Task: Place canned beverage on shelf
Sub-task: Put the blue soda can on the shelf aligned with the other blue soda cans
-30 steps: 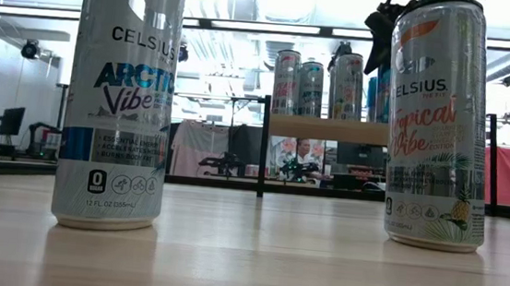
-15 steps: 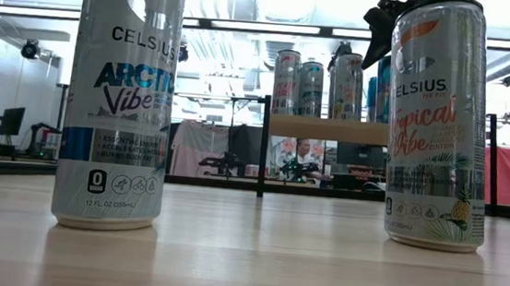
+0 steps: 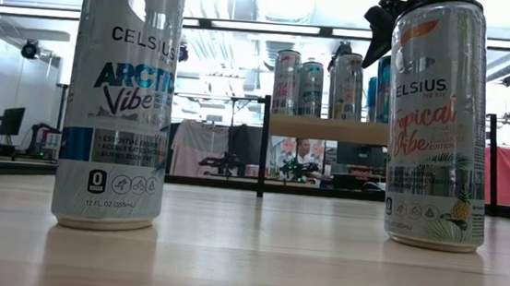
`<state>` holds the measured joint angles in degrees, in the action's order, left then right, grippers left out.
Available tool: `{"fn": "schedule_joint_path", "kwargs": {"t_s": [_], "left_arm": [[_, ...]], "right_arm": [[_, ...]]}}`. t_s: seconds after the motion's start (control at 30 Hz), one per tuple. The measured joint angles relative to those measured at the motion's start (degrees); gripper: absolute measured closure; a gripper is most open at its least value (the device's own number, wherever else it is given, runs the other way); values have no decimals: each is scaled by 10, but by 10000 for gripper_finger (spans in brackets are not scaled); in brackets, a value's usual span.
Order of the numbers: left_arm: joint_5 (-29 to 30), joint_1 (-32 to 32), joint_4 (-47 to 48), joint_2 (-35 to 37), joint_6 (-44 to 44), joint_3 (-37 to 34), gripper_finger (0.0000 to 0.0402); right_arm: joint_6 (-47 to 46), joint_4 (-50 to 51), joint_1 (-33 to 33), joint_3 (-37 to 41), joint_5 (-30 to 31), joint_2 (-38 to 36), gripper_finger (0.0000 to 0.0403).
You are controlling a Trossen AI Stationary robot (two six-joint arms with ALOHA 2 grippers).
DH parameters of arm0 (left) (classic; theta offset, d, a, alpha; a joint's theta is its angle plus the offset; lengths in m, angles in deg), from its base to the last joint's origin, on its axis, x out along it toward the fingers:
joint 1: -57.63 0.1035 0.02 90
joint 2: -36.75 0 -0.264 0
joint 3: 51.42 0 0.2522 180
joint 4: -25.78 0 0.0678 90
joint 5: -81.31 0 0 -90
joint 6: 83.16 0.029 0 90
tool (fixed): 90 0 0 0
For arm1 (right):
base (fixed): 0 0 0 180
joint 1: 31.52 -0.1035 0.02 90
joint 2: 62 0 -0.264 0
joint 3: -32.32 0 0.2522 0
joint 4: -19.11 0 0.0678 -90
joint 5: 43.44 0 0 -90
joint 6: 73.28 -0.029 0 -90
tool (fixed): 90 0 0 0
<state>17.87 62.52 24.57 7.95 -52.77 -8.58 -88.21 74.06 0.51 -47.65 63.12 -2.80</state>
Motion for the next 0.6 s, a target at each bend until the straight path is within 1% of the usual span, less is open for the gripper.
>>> {"fn": "schedule_joint_path", "kwargs": {"t_s": [0.33,0.6], "left_arm": [[0,0,0,-1,1,0,113],[0,0,0,-1,2,0,113]], "right_arm": [[-8,0,0,-2,0,0,89],[-5,1,0,-33,0,0,90]]}}
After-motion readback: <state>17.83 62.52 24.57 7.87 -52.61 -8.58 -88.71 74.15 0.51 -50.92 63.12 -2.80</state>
